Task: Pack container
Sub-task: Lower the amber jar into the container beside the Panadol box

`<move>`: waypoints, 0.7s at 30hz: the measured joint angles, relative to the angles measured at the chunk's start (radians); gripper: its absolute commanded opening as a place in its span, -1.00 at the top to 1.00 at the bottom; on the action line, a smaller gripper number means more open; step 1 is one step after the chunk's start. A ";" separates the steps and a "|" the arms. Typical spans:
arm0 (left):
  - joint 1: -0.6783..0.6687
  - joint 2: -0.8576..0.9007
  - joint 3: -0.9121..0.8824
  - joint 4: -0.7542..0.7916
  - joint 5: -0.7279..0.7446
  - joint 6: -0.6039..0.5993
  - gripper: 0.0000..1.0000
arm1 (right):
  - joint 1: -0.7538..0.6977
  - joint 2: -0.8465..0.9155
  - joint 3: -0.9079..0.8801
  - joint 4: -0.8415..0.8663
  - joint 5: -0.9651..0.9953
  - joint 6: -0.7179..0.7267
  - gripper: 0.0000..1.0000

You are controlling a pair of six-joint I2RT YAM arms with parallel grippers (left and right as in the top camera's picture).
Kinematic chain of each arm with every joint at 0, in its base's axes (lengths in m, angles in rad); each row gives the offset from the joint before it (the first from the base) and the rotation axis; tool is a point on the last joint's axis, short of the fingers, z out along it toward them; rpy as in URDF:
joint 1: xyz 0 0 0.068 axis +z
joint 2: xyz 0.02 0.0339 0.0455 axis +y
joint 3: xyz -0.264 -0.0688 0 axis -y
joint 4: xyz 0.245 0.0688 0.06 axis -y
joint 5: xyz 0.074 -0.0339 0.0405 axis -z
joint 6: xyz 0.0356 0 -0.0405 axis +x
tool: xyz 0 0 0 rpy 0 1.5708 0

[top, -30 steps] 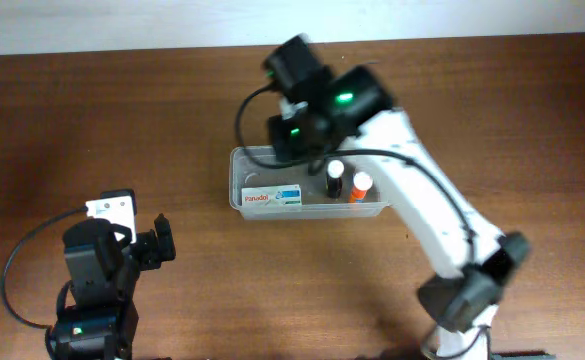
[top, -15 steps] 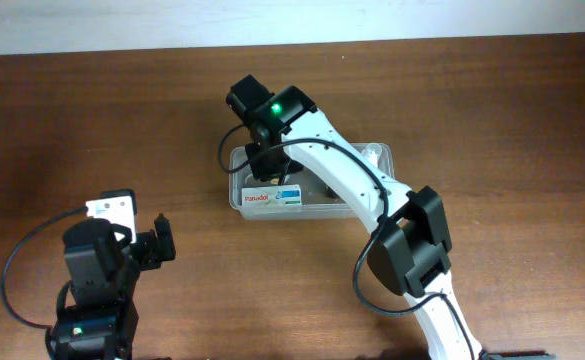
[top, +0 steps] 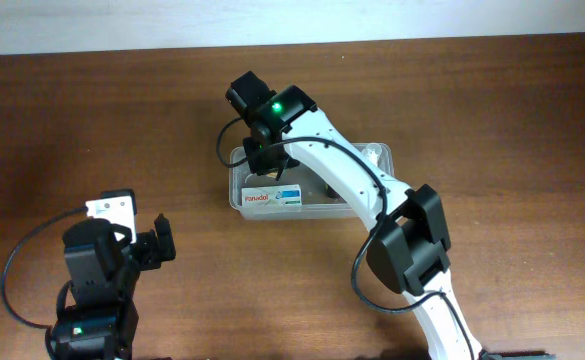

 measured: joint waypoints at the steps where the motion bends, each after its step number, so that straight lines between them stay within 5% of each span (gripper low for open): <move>1: 0.000 0.000 0.000 0.000 0.000 0.000 -0.99 | 0.000 0.002 0.000 0.001 0.000 0.001 0.30; 21: 0.000 0.000 0.000 0.000 0.000 0.000 -0.99 | 0.000 0.080 0.000 0.045 0.000 0.007 0.32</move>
